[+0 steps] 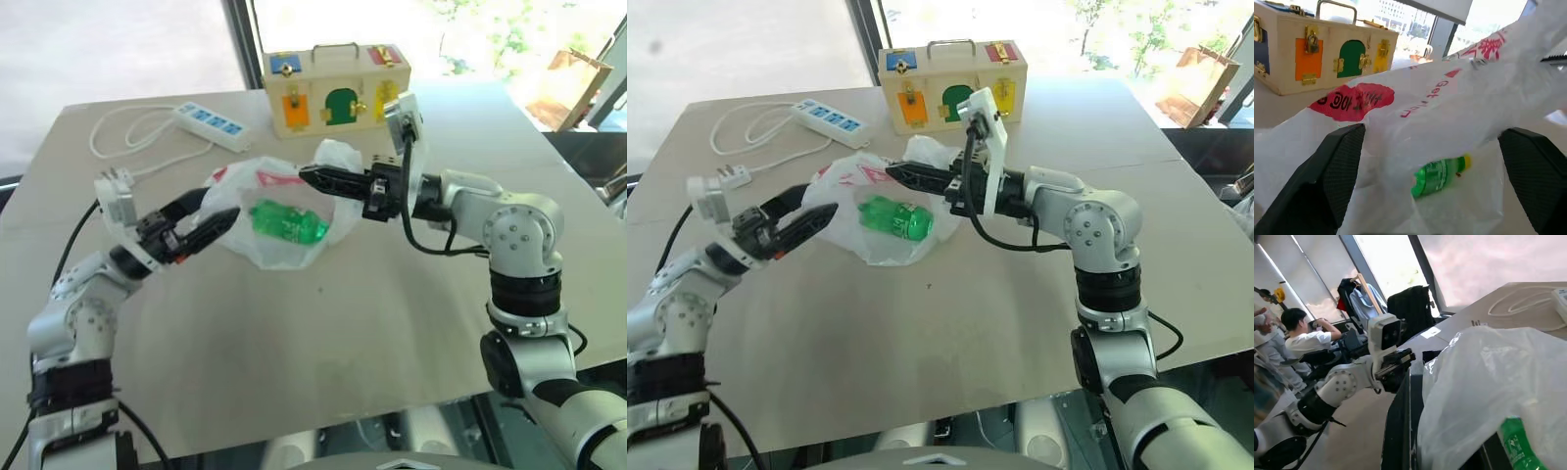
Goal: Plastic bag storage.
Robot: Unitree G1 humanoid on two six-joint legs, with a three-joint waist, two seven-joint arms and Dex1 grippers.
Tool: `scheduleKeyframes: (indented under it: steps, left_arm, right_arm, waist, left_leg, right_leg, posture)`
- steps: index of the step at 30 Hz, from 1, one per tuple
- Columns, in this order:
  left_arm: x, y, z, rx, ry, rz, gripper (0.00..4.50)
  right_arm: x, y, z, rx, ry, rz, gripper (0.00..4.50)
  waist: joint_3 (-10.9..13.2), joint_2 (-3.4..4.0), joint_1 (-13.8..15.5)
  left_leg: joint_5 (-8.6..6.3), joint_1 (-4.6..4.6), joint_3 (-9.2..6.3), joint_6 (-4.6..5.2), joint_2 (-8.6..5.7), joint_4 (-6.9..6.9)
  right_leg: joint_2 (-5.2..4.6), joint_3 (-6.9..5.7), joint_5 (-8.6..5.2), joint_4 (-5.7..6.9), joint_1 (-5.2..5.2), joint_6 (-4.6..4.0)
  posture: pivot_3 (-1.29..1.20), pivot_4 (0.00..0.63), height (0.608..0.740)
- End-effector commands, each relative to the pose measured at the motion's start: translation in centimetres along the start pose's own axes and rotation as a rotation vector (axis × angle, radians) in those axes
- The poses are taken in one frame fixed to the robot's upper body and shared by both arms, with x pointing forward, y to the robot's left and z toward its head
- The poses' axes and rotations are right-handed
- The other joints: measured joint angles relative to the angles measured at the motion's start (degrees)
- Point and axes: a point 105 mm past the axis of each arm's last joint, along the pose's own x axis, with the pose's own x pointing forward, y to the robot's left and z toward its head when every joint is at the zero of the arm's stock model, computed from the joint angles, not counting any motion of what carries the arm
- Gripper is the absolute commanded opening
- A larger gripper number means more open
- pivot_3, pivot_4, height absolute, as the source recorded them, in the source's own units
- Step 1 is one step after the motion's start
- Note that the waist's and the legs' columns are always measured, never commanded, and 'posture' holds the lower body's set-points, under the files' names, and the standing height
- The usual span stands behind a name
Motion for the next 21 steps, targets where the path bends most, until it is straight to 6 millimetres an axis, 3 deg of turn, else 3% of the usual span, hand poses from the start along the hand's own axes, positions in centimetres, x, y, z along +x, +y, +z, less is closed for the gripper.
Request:
scheduleKeyframes:
  steps: [1, 4, 8, 12, 15, 21]
  left_arm:
    - [0.2, -1.1, 1.3, 0.151, -0.041, 0.060, 4.48]
    - [0.5, -1.1, 0.8, 0.421, -0.022, 0.298, 4.48]
    - [1.1, -3.7, 0.4, 0.675, -0.055, 0.449, 4.48]
    - [1.9, -5.7, -1.8, 0.786, 0.014, 0.482, 4.48]
    - [2.1, -5.8, -3.0, 0.842, 0.077, 0.543, 4.48]
    - [2.8, -6.3, -2.4, 1.119, 0.087, 0.580, 4.48]
  right_arm:
    - [0.1, 0.4, 0.6, -0.031, -0.024, 0.005, 0.00]
    - [0.1, 0.2, 0.4, -0.021, -0.032, -0.007, 0.00]
    - [0.4, -0.1, -0.2, -0.017, -0.020, -0.025, 0.00]
    - [0.5, -0.2, -0.7, -0.021, -0.001, -0.029, 0.00]
    - [0.6, -0.4, -0.9, -0.024, 0.010, -0.037, 0.00]
    - [0.4, -0.7, -1.0, -0.034, 0.020, -0.059, 0.00]
  waist:
    - [0.00, 0.00, 0.09]
    - [-0.01, -0.01, 0.45]
    - [-0.02, -0.03, 0.67]
    - [-0.03, -0.02, 0.70]
    - [-0.03, -0.02, 0.64]
    - [-0.03, -0.02, 0.65]
  left_leg:
    - [0.02, 0.00, -0.01, -0.04, 0.00, -0.03]
    - [0.03, 0.00, 0.00, -0.06, -0.05, -0.04]
    - [0.03, -0.02, 0.02, -0.06, -0.12, -0.10]
    - [0.02, -0.03, 0.03, -0.06, -0.15, -0.20]
    - [0.02, -0.04, 0.01, -0.06, -0.15, -0.20]
    - [0.03, -0.04, 0.00, -0.05, -0.15, -0.20]
  right_leg:
    - [-0.01, 0.00, 0.00, 0.00, -0.02, 0.00]
    - [-0.14, 0.00, 0.01, 0.00, -0.01, 0.00]
    - [-0.33, -0.04, 0.03, -0.02, -0.05, -0.02]
    - [-0.67, -0.04, 0.04, -0.08, -0.11, -0.03]
    - [-0.69, -0.08, 0.04, -0.06, -0.11, -0.07]
    - [-0.68, -0.10, 0.04, -0.07, -0.12, -0.06]
  posture:
    - [0.00, 0.150, 0.740]
    - [0.00, 0.150, 0.740]
    - [0.00, 0.150, 0.740]
    - [0.00, 0.150, 0.740]
    - [0.00, 0.150, 0.740]
    - [0.00, 0.150, 0.740]
